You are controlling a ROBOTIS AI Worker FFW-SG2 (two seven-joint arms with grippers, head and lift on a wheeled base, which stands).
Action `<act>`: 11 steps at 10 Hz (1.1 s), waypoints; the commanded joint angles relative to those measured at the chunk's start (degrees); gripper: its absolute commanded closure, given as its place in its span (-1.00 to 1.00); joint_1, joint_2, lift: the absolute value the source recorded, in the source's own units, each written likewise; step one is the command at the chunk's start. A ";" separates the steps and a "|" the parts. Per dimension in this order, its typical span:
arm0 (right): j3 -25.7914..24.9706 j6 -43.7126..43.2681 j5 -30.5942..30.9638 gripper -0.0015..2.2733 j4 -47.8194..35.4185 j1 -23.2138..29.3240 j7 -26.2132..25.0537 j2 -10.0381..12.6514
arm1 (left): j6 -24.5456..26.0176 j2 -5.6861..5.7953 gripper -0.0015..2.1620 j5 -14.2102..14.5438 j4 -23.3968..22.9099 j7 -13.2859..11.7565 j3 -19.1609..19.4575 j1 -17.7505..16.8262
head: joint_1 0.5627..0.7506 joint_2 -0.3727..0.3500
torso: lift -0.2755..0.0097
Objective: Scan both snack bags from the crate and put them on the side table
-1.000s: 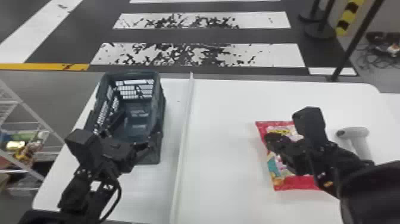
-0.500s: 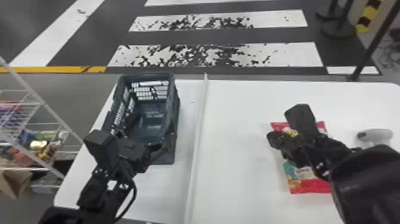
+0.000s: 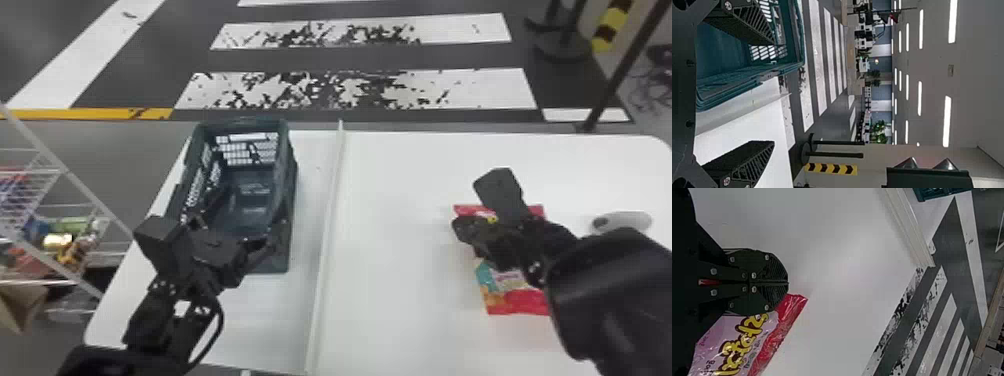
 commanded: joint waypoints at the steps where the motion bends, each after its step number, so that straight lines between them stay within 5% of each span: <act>1: -0.24 -0.69 0.01 0.98 1.00 -0.57 -0.10 -0.02 | 0.00 -0.01 -0.91 0.00 -0.05 0.00 0.00 0.00 | 0.41 0.36 | 0.32; 3: -1.04 -0.51 -0.60 0.98 -1.46 0.84 -0.10 -0.02 | 0.00 -0.01 -0.91 0.00 -0.05 0.00 0.09 0.17 | 0.41 0.35 | 0.32; 7: -7.98 10.38 -1.57 0.98 -22.03 14.20 3.41 -1.87 | 0.00 0.08 -0.91 0.09 0.12 0.00 0.00 0.00 | 0.41 0.34 | 0.32; 9: -9.65 4.94 -2.98 0.98 -20.09 14.55 2.53 -2.31 | 0.00 -0.01 -0.91 0.00 0.82 0.00 -0.79 -0.79 | 0.41 0.23 | 0.32; 11: -9.30 2.47 -3.15 0.98 -13.94 9.63 1.48 -1.96 | 0.00 0.08 -0.91 -0.18 0.21 0.00 -0.79 0.00 | 0.41 0.16 | 0.32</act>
